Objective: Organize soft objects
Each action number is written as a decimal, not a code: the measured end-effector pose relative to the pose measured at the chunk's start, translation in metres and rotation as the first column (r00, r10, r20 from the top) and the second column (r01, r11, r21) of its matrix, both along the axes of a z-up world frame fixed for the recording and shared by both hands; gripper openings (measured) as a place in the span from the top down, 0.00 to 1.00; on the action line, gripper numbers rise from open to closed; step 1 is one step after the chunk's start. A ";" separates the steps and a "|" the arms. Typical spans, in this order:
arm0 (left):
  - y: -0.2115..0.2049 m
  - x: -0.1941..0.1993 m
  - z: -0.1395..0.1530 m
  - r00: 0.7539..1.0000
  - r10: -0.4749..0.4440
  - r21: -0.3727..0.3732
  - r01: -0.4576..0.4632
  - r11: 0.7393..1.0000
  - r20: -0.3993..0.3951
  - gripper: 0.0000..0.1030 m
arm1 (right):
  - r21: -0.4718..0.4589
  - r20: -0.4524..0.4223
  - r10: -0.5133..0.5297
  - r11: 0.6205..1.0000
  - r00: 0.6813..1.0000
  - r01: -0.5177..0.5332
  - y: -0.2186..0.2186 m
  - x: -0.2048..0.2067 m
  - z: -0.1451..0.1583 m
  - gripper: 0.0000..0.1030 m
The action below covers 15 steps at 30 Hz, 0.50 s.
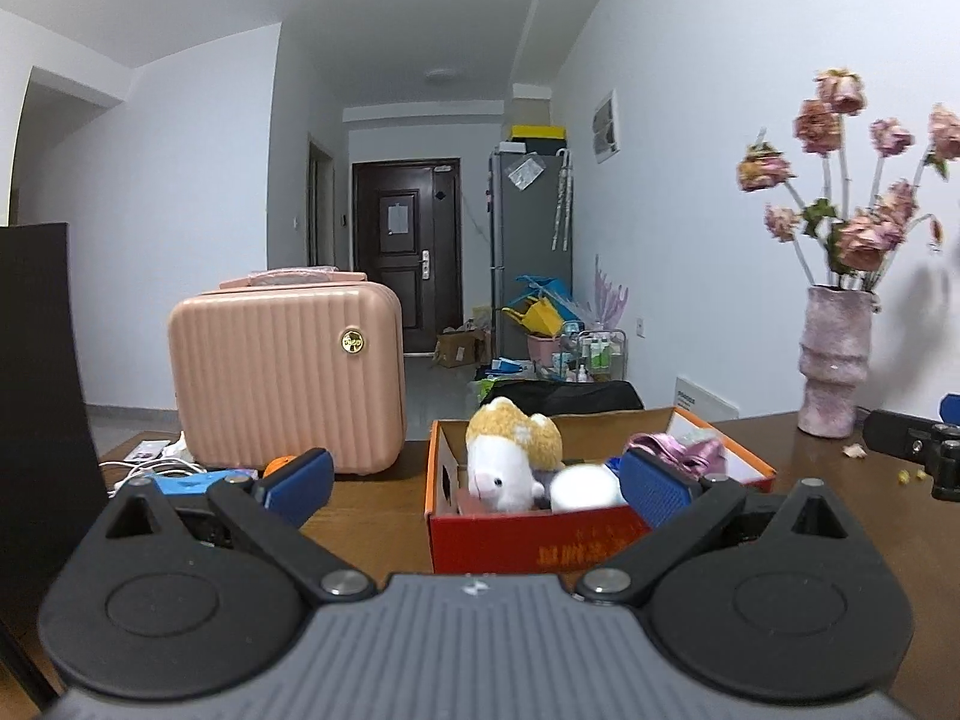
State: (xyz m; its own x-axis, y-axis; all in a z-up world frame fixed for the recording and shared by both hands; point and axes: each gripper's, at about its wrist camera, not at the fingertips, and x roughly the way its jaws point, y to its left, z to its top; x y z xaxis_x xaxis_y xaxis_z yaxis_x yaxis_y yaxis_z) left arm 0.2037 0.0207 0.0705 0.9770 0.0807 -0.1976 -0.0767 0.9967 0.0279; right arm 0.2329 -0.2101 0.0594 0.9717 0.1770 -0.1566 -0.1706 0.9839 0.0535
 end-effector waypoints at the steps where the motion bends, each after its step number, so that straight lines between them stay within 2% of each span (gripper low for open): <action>1: -0.001 -0.010 0.000 1.000 -0.004 0.001 0.004 1.000 0.003 0.00 | -0.006 0.000 0.008 1.000 1.000 -0.008 -0.001 -0.011 0.000 0.00; 7: -0.001 -0.068 -0.007 0.999 -0.036 -0.024 0.035 0.999 -0.007 0.00 | -0.026 -0.014 0.028 0.999 1.000 -0.028 -0.006 -0.069 -0.001 0.00; 15: -0.003 -0.129 -0.033 0.995 -0.071 -0.058 0.067 0.996 -0.073 0.00 | -0.051 -0.073 0.051 0.997 0.996 -0.055 -0.005 -0.140 -0.015 0.00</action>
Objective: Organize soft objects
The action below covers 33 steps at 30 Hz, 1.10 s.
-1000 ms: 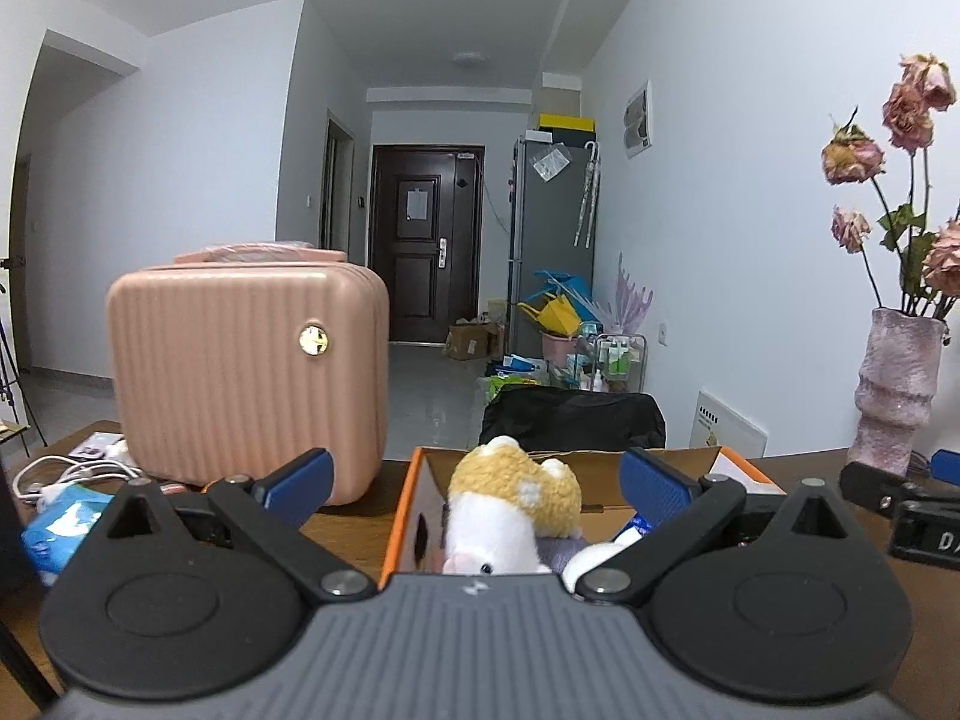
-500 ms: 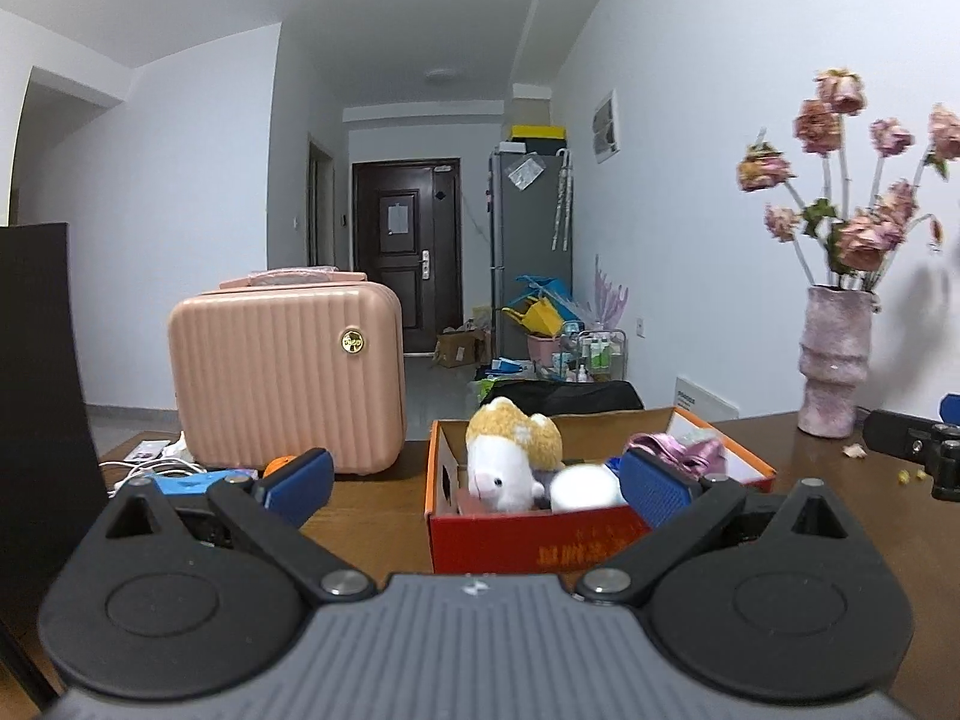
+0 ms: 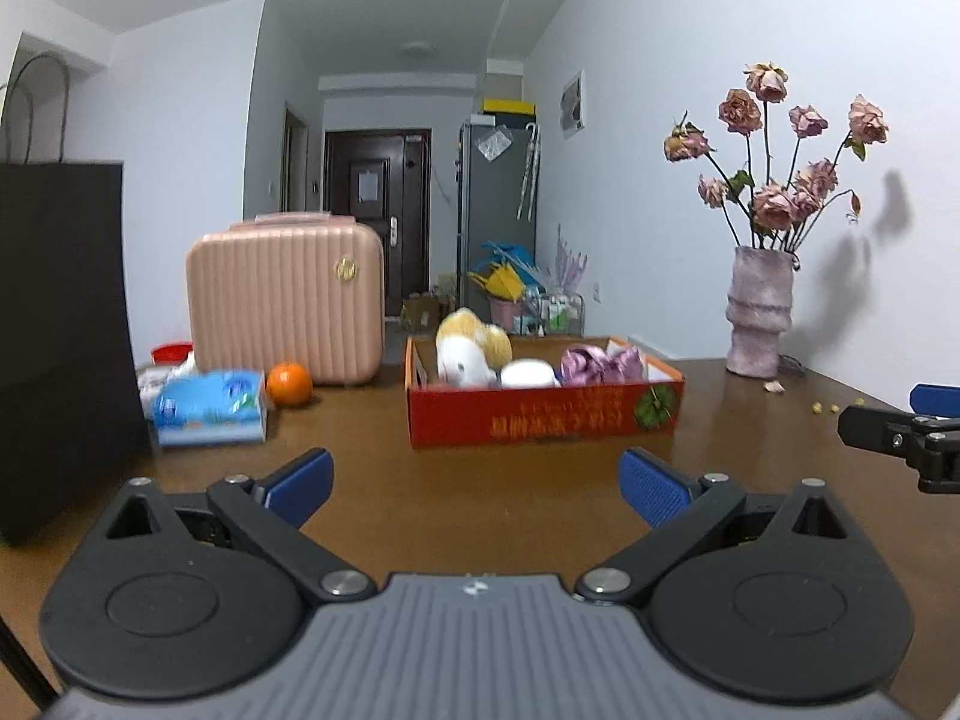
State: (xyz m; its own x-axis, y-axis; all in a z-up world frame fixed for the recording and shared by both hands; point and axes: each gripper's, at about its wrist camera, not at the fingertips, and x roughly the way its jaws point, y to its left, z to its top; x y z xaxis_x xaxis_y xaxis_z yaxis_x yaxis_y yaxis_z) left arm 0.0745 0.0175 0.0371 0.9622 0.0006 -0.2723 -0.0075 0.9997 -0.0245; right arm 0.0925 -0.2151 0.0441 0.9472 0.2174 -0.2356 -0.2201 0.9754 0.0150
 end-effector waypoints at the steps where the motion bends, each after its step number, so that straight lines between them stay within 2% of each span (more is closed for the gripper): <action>1: 0.000 -0.005 -0.003 1.000 -0.001 -0.008 0.001 1.000 -0.007 0.00 | -0.002 -0.006 -0.001 1.000 1.000 0.001 0.001 -0.007 -0.002 0.00; 8: 0.006 -0.037 -0.016 0.999 -0.005 -0.035 0.004 0.999 -0.040 0.00 | -0.020 -0.051 -0.031 0.999 0.998 0.030 0.008 -0.044 -0.010 0.00; 13: 0.007 -0.049 -0.015 0.999 -0.010 -0.035 0.009 0.999 -0.031 0.00 | -0.018 -0.063 -0.049 0.999 0.997 0.048 0.010 -0.058 -0.011 0.00; 33: 0.002 -0.056 -0.015 0.999 -0.019 -0.040 0.018 0.999 -0.030 0.00 | -0.012 -0.087 -0.039 0.999 0.995 0.038 0.012 -0.068 -0.014 0.00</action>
